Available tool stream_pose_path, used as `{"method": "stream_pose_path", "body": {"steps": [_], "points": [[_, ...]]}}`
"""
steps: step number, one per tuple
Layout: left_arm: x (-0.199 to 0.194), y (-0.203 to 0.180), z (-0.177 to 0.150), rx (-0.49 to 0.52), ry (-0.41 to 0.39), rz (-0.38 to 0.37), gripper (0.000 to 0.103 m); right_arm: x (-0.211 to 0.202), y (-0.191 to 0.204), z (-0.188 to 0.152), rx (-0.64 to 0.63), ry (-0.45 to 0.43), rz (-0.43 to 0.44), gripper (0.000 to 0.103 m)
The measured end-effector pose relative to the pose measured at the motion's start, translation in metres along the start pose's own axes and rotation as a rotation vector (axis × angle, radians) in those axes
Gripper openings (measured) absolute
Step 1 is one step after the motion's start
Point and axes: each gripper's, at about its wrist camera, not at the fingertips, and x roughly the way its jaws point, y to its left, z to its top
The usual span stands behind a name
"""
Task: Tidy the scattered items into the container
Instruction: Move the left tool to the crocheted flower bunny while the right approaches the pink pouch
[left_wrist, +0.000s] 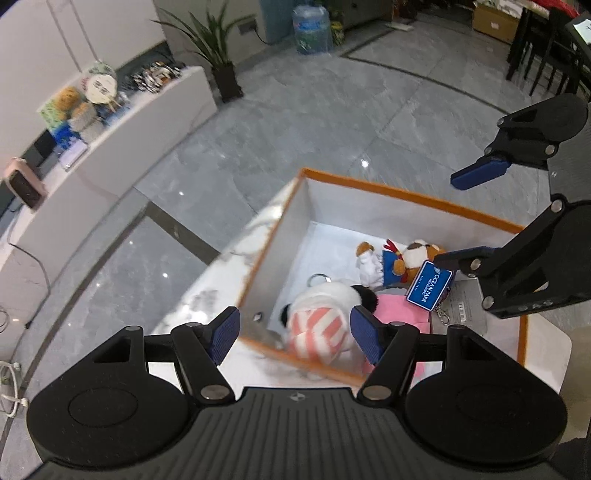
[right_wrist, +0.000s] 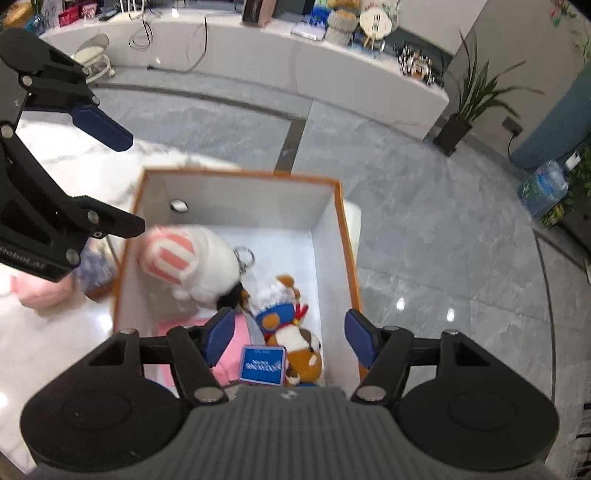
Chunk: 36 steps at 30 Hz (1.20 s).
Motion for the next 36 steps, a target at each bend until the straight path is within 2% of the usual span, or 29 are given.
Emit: {"method": "stream_pose_path", "body": {"steps": [7, 18, 29, 36], "points": [[-0.067, 0.035, -0.028, -0.017, -0.044, 0.051, 0.078, -0.053, 0.034, 0.028, -0.057, -0.079, -0.016, 0.072], [-0.152, 0.09, -0.099, -0.089, -0.069, 0.141, 0.078, -0.123, 0.113, 0.06, -0.173, -0.187, -0.01, 0.075], [-0.222, 0.15, -0.192, -0.186, -0.058, 0.233, 0.078, -0.147, 0.193, 0.074, -0.266, -0.219, 0.014, 0.078], [-0.247, 0.186, -0.254, -0.263, -0.037, 0.257, 0.079, -0.156, 0.236, 0.08, -0.312, -0.227, 0.03, 0.079]]}}
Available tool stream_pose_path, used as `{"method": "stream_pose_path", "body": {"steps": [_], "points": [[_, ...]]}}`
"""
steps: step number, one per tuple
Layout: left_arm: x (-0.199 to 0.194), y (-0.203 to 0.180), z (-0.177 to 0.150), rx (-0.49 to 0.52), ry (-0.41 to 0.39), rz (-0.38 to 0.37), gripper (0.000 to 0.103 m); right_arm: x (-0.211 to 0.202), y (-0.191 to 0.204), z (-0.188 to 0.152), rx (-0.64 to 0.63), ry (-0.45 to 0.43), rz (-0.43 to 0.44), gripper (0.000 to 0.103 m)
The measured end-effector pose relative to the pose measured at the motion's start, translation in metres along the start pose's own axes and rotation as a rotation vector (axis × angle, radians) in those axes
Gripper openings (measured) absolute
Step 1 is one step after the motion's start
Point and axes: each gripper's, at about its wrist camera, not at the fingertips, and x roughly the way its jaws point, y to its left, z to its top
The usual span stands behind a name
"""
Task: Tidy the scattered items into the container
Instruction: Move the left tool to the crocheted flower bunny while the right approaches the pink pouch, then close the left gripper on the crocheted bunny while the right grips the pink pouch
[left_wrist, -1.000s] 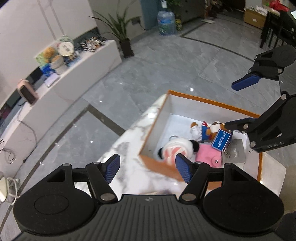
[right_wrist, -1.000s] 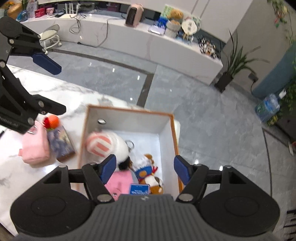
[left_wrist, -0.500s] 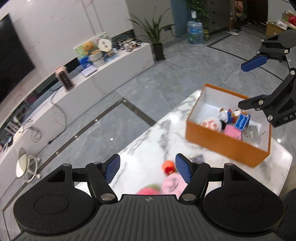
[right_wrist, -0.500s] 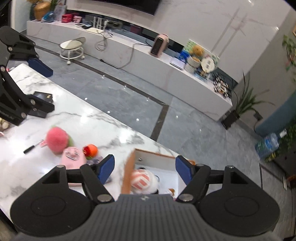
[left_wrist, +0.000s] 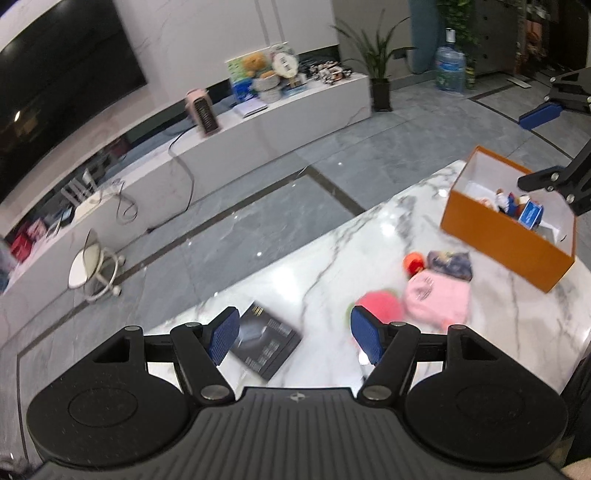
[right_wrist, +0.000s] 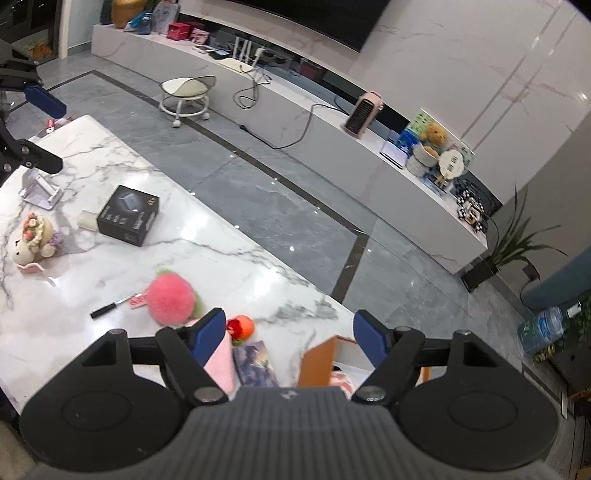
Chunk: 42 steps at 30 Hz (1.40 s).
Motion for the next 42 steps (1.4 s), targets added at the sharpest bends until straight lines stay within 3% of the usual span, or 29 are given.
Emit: {"method": "stream_pose_path", "body": {"steps": [11, 22, 32, 42], "points": [[0.011, 0.047, -0.09, -0.088, 0.1, -0.008, 0.079, 0.036, 0.035, -0.001, 0.0, 0.05, 0.05, 0.081], [0.051, 0.07, -0.177, -0.179, 0.22, -0.05, 0.079, 0.099, 0.062, -0.028, 0.016, 0.152, 0.112, 0.081], [0.088, 0.077, -0.219, -0.246, 0.298, -0.096, 0.079, 0.166, 0.072, -0.062, 0.058, 0.266, 0.145, 0.083], [0.123, 0.079, -0.234, -0.282, 0.35, -0.117, 0.079, 0.213, 0.083, -0.082, 0.066, 0.325, 0.196, 0.083]]}}
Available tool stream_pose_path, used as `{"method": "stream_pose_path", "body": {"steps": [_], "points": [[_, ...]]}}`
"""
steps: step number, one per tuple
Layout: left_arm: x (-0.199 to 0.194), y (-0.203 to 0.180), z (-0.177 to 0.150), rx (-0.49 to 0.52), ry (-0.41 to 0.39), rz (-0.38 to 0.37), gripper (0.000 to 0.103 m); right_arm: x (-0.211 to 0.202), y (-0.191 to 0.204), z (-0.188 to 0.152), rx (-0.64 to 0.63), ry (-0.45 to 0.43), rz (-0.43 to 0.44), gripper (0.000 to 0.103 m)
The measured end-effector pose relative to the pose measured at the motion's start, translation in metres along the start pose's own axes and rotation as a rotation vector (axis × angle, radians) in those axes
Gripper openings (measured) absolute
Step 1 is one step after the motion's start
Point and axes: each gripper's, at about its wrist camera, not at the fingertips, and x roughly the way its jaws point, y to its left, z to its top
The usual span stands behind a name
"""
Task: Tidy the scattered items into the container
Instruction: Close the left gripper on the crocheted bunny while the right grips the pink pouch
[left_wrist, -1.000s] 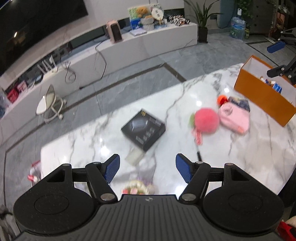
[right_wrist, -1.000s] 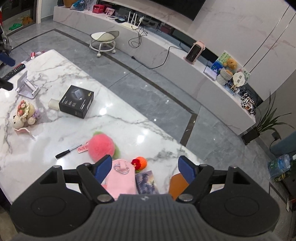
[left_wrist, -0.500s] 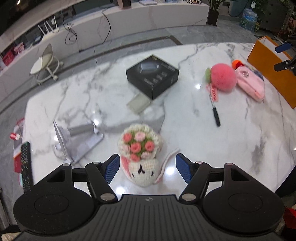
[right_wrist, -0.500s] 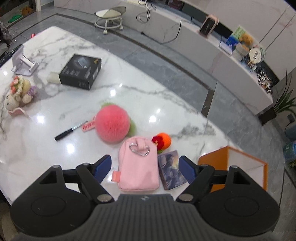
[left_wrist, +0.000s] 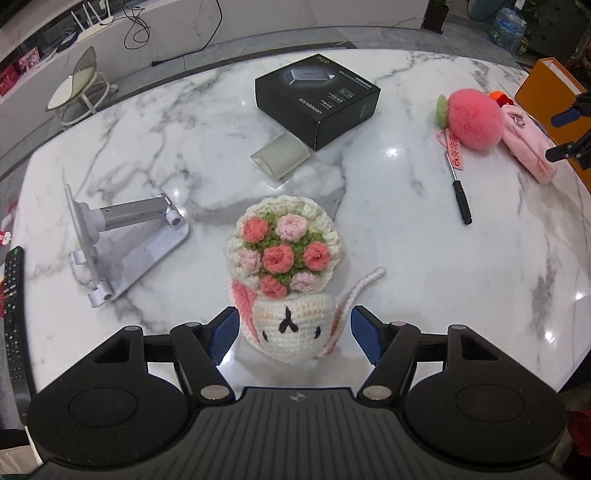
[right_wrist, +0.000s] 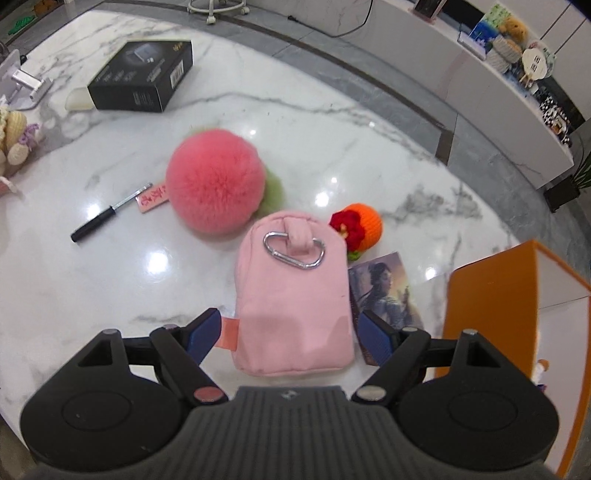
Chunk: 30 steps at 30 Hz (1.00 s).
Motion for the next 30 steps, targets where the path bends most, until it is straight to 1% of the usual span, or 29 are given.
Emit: {"method": "stream_pose_path", "body": {"steps": [6, 11, 16, 19, 22, 25, 27, 29, 30], "points": [[0.024, 0.001, 0.003, -0.008, 0.038, -0.007, 0.079, 0.022, 0.002, 0.005, 0.0, 0.02, 0.006, 0.084], [0.036, 0.002, 0.006, -0.025, 0.047, -0.034, 0.079, 0.035, 0.0, 0.01, 0.002, 0.011, 0.005, 0.093], [0.048, 0.005, 0.008, -0.039, 0.057, -0.048, 0.079, 0.049, -0.004, 0.012, 0.006, 0.018, -0.014, 0.095], [0.053, 0.006, 0.009, -0.048, 0.061, -0.057, 0.081, 0.056, -0.007, 0.011, 0.012, 0.027, -0.007, 0.095], [0.055, 0.007, 0.011, -0.048, 0.052, -0.062, 0.085, 0.058, -0.006, 0.012, -0.004, 0.015, -0.019, 0.096], [0.057, 0.006, 0.013, -0.046, 0.048, -0.058, 0.088, 0.058, -0.006, 0.013, -0.019, 0.012, -0.018, 0.096], [0.059, 0.005, 0.014, -0.042, 0.049, -0.049, 0.088, 0.057, -0.005, 0.014, -0.028, 0.012, -0.024, 0.093], [0.059, 0.005, 0.015, -0.04, 0.052, -0.044, 0.088, 0.056, -0.007, 0.014, -0.029, 0.011, -0.036, 0.087], [0.059, 0.005, 0.015, -0.04, 0.053, -0.042, 0.088, 0.054, -0.008, 0.014, -0.026, 0.01, -0.032, 0.086]]}}
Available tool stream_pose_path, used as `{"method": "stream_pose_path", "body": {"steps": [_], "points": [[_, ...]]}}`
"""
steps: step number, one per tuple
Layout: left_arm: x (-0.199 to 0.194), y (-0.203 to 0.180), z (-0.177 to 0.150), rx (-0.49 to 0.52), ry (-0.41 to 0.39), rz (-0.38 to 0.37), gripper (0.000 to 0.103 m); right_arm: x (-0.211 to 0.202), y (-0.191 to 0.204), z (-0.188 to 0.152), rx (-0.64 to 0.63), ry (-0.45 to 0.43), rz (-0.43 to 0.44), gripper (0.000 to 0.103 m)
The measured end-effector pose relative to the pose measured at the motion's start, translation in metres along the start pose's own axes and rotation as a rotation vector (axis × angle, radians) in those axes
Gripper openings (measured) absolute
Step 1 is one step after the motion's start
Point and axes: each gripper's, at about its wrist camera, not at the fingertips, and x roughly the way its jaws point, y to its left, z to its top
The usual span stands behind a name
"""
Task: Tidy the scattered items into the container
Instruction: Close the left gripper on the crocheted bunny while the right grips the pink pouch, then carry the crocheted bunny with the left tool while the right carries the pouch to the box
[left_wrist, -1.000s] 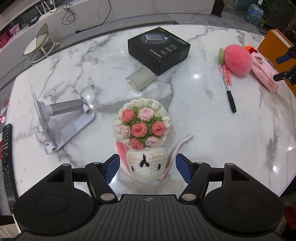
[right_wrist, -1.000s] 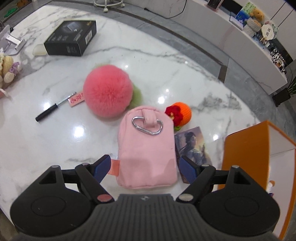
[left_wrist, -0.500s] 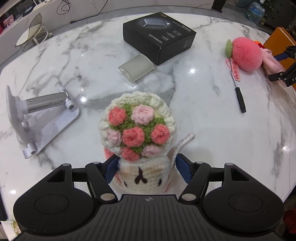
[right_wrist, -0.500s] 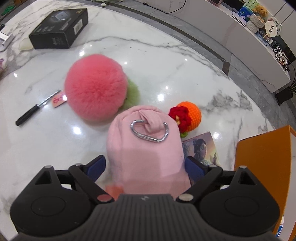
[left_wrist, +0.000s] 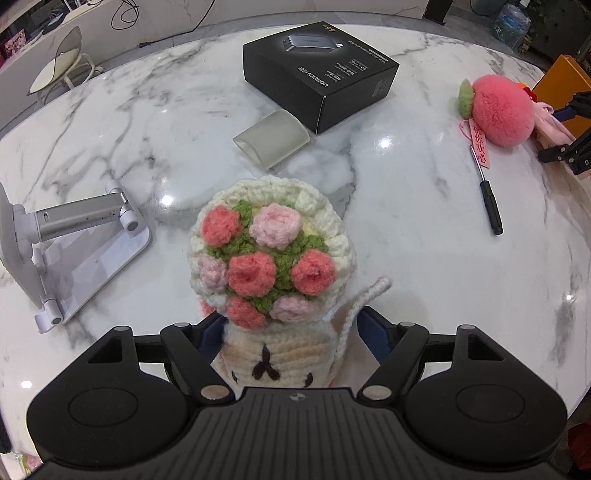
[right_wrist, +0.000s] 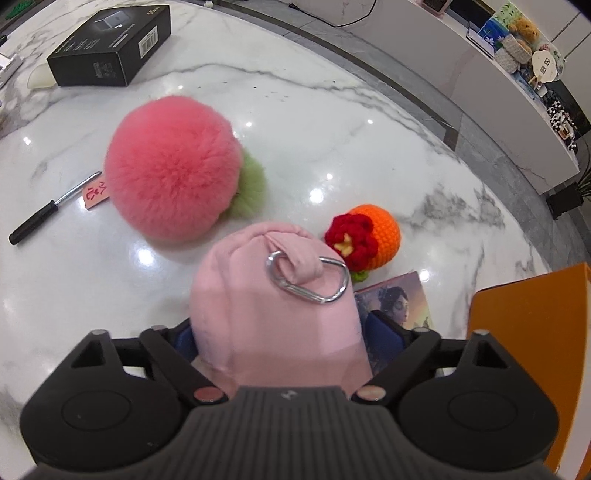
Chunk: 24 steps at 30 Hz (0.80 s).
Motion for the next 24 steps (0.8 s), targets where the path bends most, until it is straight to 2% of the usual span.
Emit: {"method": "stream_pose_path", "body": {"steps": [3, 5, 7, 14, 24], "points": [[-0.002, 0.001, -0.001, -0.003, -0.006, 0.006, 0.082, -0.004, -0.002, -0.002, 0.007, 0.001, 0.014, 0.08], [-0.004, 0.002, -0.003, -0.004, -0.007, 0.0, 0.071, -0.005, -0.003, -0.003, 0.008, 0.009, 0.027, 0.074], [-0.007, 0.004, -0.004, -0.006, -0.004, -0.012, 0.067, -0.006, -0.003, -0.006, 0.012, 0.023, 0.044, 0.071], [-0.019, -0.006, -0.013, 0.04, 0.01, -0.026, 0.063, -0.017, 0.003, -0.012, 0.015, 0.041, 0.07, 0.066], [-0.058, -0.018, -0.007, 0.085, -0.034, -0.006, 0.062, -0.062, -0.001, -0.012, 0.019, -0.018, 0.053, 0.065]]}}
